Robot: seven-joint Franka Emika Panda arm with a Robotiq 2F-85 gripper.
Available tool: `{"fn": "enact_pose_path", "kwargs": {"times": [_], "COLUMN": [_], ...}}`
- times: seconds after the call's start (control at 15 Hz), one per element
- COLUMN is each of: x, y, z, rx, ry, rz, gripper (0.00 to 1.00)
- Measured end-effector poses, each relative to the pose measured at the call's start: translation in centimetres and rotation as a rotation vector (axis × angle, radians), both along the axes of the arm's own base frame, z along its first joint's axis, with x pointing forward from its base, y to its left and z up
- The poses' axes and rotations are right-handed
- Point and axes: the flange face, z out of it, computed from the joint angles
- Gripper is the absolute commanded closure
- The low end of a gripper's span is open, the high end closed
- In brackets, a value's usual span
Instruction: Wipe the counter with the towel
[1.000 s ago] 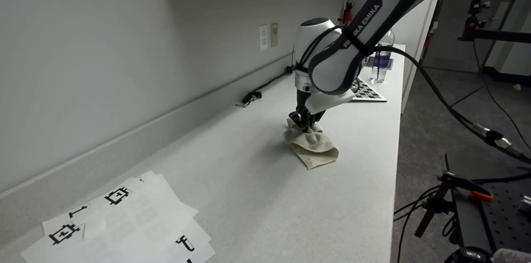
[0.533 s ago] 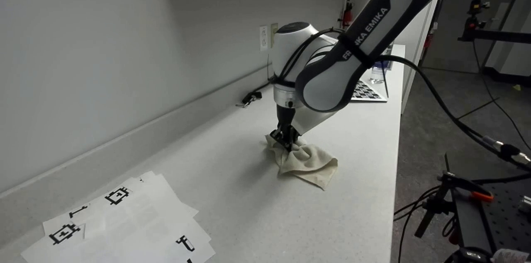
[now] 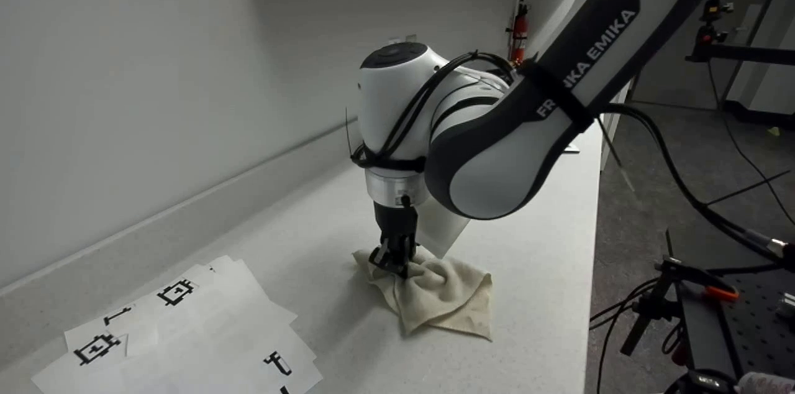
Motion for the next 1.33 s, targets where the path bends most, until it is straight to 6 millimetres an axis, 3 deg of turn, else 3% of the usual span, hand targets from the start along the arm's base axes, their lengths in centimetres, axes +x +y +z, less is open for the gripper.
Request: {"fn": "enact_pose_path", "kwargs": {"times": [0.2,0.47,0.93,1.0,1.07,1.13,1.33], "x": [-0.8,-1.6,-2.9,-3.1,-3.3,-3.4,-3.8], "y": [2.7,4.4,3.2,2.9,2.7,2.5,2.4], "z": [0.1,1.3,5.4,6.0,6.6,7.1,8.1], "rx": [-0.016,-0.063,-0.135,-0.138,-0.136,-0.134,-0.126], "ry": [-0.004,-0.028,-0.085,-0.093,-0.098,-0.103,-0.112], "rz": [0.080,0.185,0.272,0.273,0.272,0.269,0.267], "gripper": [0.97,0.97,0.97,0.73,0.70,0.56,0.33]}}
